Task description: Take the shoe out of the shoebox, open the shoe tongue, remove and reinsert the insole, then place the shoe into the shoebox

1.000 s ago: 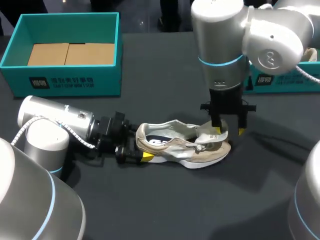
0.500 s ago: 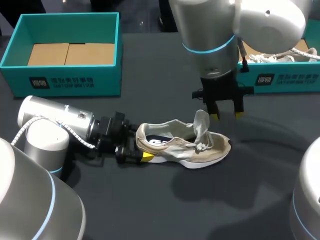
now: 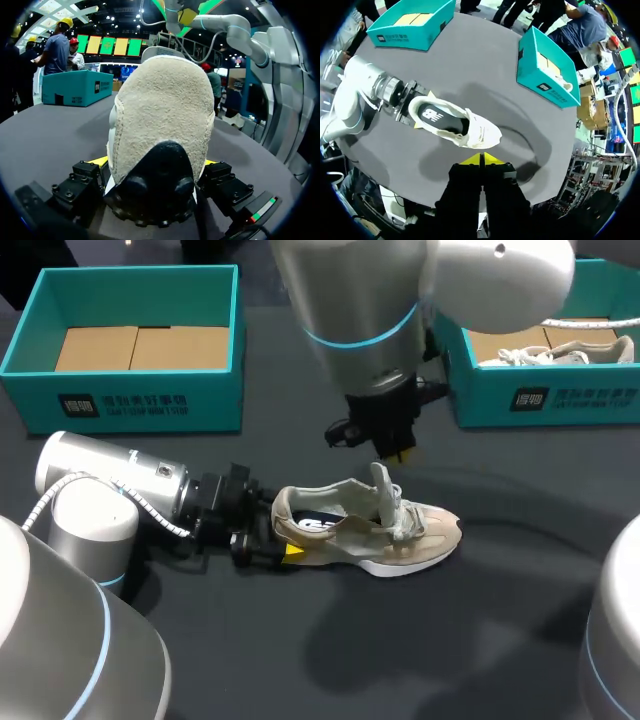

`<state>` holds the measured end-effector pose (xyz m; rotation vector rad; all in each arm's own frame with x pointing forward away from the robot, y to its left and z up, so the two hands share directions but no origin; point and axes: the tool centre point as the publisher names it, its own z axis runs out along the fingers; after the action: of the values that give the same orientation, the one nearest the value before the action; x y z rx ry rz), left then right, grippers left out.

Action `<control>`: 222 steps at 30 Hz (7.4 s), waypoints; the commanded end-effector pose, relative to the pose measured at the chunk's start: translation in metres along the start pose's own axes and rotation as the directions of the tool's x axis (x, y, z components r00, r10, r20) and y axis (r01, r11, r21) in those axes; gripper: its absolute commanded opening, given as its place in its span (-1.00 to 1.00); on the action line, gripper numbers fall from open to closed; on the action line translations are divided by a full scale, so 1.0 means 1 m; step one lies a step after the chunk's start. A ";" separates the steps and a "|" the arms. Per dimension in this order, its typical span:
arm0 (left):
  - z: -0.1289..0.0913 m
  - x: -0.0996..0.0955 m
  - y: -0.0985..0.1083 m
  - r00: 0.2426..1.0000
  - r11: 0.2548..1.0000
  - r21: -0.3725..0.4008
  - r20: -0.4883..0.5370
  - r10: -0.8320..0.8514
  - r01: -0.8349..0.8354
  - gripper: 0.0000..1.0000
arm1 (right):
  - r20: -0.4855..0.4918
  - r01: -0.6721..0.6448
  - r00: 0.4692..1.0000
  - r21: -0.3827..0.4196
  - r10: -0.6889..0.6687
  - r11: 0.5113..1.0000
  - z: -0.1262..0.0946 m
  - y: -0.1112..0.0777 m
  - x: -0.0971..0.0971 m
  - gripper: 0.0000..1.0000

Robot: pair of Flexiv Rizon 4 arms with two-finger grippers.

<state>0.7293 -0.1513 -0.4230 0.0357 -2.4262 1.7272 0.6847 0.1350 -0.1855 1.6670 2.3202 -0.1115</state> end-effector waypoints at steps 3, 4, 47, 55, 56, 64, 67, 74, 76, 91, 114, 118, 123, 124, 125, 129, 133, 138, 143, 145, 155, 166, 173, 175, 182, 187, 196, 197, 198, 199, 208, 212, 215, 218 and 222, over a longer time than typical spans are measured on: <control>0.005 0.000 0.003 1.000 1.000 -0.001 0.001 -0.001 0.001 -1.00 | 0.022 0.257 0.966 0.024 -0.258 0.966 -0.009 0.020 0.035 -1.00; 0.005 0.000 0.003 1.000 1.000 -0.001 0.001 -0.001 0.001 -1.00 | 0.007 0.286 0.958 0.019 -0.286 0.958 -0.010 0.021 0.038 -1.00; 0.005 0.000 0.003 1.000 1.000 -0.001 0.001 -0.001 0.001 -1.00 | -0.143 0.820 0.544 -0.115 -0.826 0.560 0.016 0.022 0.127 -1.00; 0.005 0.000 0.003 1.000 1.000 -0.001 0.001 -0.001 0.001 -1.00 | -0.139 0.825 0.523 -0.166 -0.841 0.540 0.064 0.028 0.125 -1.00; 0.005 0.000 0.003 1.000 1.000 -0.001 0.001 -0.001 0.001 -1.00 | -0.139 0.825 0.523 -0.166 -0.841 0.540 0.064 0.028 0.125 -1.00; 0.005 0.000 0.003 1.000 1.000 -0.001 0.001 -0.001 0.001 -1.00 | -0.139 0.825 0.523 -0.166 -0.841 0.540 0.064 0.028 0.125 -1.00; 0.005 0.000 0.003 1.000 1.000 -0.001 0.001 -0.001 0.001 -1.00 | -0.139 0.825 0.523 -0.166 -0.841 0.540 0.064 0.028 0.125 -1.00; 0.005 0.000 0.003 1.000 1.000 -0.001 0.001 -0.001 0.001 -1.00 | -0.121 0.852 0.478 -0.176 -0.870 0.492 0.079 0.034 0.127 -1.00; 0.005 0.000 0.003 1.000 1.000 -0.001 0.001 -0.001 0.001 -1.00 | -0.114 0.855 0.476 -0.173 -0.872 0.490 0.086 0.035 0.125 -1.00; 0.005 0.000 0.003 1.000 1.000 -0.001 0.001 -0.001 0.001 -1.00 | -0.136 0.842 0.495 -0.170 -0.858 0.512 0.116 0.038 0.115 -1.00; 0.005 0.000 0.003 1.000 1.000 -0.001 0.001 -0.001 0.001 -1.00 | -0.170 0.832 0.497 -0.186 -0.851 0.523 0.190 0.048 0.095 -1.00; 0.005 0.000 0.003 1.000 1.000 -0.001 0.001 -0.001 0.001 -1.00 | -0.163 0.814 0.528 -0.181 -0.833 0.552 0.193 0.042 0.085 -1.00; 0.005 0.000 0.003 1.000 1.000 -0.001 0.001 -0.001 0.001 -1.00 | -0.147 0.799 0.557 -0.176 -0.817 0.576 0.190 0.035 0.071 -0.64; 0.005 0.000 0.003 1.000 1.000 -0.001 0.001 -0.001 0.001 -1.00 | -0.143 0.797 0.560 -0.178 -0.816 0.578 0.190 0.034 0.070 -0.54; 0.005 0.000 0.003 1.000 1.000 -0.001 0.001 -0.001 0.001 -1.00 | -0.140 0.796 0.562 -0.179 -0.816 0.579 0.189 0.033 0.068 -0.44; 0.005 0.000 0.003 1.000 1.000 -0.001 0.001 -0.001 0.001 -1.00 | -0.135 0.793 0.566 -0.179 -0.813 0.582 0.191 0.031 0.062 -0.33; 0.005 0.000 0.003 1.000 1.000 -0.001 0.001 -0.001 0.001 -1.00 | -0.151 0.794 0.561 -0.179 -0.814 0.581 0.196 0.032 0.059 -0.25; 0.005 0.000 0.003 1.000 1.000 -0.001 0.001 -0.001 0.001 -1.00 | -0.193 0.807 0.532 -0.180 -0.825 0.562 0.210 0.036 0.061 -0.17; 0.005 0.000 0.003 1.000 1.000 -0.001 0.001 -0.001 0.001 -1.00 | -0.241 0.818 0.495 -0.194 -0.835 0.542 0.224 0.035 0.068 -0.09; 0.005 0.000 0.003 1.000 1.000 -0.001 0.001 -0.001 0.001 -1.00 | -0.260 0.821 0.481 -0.202 -0.837 0.534 0.228 0.033 0.074 -0.10; 0.005 0.000 0.003 1.000 1.000 -0.001 0.001 -0.001 0.001 -1.00 | -0.362 0.819 0.453 -0.192 -0.814 0.541 0.239 0.010 0.087 -0.93; 0.005 0.000 0.003 1.000 1.000 -0.001 0.001 -0.001 0.001 -1.00 | -0.363 0.786 0.458 -0.261 -0.812 0.560 0.222 -0.007 0.074 -1.00; 0.005 0.000 0.003 1.000 1.000 -0.001 0.001 -0.001 0.001 -1.00 | -0.312 0.763 0.436 -0.369 -0.844 0.531 0.201 -0.005 0.058 -1.00; 0.005 0.000 0.003 1.000 1.000 -0.001 0.001 -0.001 0.001 -1.00 | -0.301 0.760 0.432 -0.386 -0.850 0.523 0.196 -0.003 0.055 -1.00; 0.005 0.000 0.003 1.000 1.000 -0.001 0.001 -0.001 0.001 -1.00 | -0.244 0.728 0.362 -0.528 -0.900 0.436 0.184 0.001 0.049 -1.00; 0.005 0.000 0.003 1.000 1.000 -0.001 0.001 -0.001 0.001 -1.00 | -0.203 0.732 0.304 -0.576 -0.931 0.364 0.171 0.008 0.055 -1.00; 0.005 0.000 0.003 1.000 1.000 -0.001 0.001 -0.001 0.001 -1.00 | -0.166 0.755 0.227 -0.592 -0.960 0.281 0.159 0.021 0.071 -1.00; 0.005 0.000 0.003 1.000 1.000 -0.001 0.001 -0.001 0.001 -1.00 | -0.166 0.756 0.223 -0.592 -0.960 0.278 0.158 0.023 0.072 -1.00; 0.005 0.000 0.003 1.000 1.000 -0.001 0.001 -0.001 0.001 -1.00 | -0.168 0.757 0.222 -0.591 -0.961 0.278 0.159 0.024 0.072 -1.00; 0.005 0.000 0.003 1.000 1.000 -0.001 0.001 -0.001 0.001 -1.00 | -0.173 0.756 0.223 -0.590 -0.959 0.282 0.159 0.026 0.071 -1.00; 0.005 0.000 0.003 1.000 1.000 -0.001 0.001 -0.001 0.001 -1.00 | -0.210 0.718 0.256 -0.612 -0.944 0.331 0.169 0.028 0.053 -1.00; 0.005 0.000 0.003 1.000 1.000 -0.001 0.001 -0.001 0.001 -1.00 | -0.215 0.695 0.270 -0.631 -0.939 0.345 0.171 0.027 0.045 -1.00; 0.005 0.000 0.003 1.000 1.000 -0.001 0.001 -0.001 0.001 -1.00 | -0.207 0.677 0.268 -0.655 -0.941 0.337 0.170 0.025 0.039 -1.00; 0.005 0.000 0.003 1.000 1.000 -0.001 0.001 -0.001 0.001 -1.00 | -0.198 0.670 0.261 -0.668 -0.945 0.325 0.169 0.024 0.036 -1.00; 0.005 0.000 0.003 1.000 1.000 -0.001 0.001 -0.001 0.001 -1.00 | -0.189 0.664 0.241 -0.684 -0.952 0.304 0.168 0.025 0.033 -1.00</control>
<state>0.7286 -0.1528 -0.4227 0.0363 -2.4264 1.7276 0.7311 0.1441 -0.3542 -0.0632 3.0728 0.7987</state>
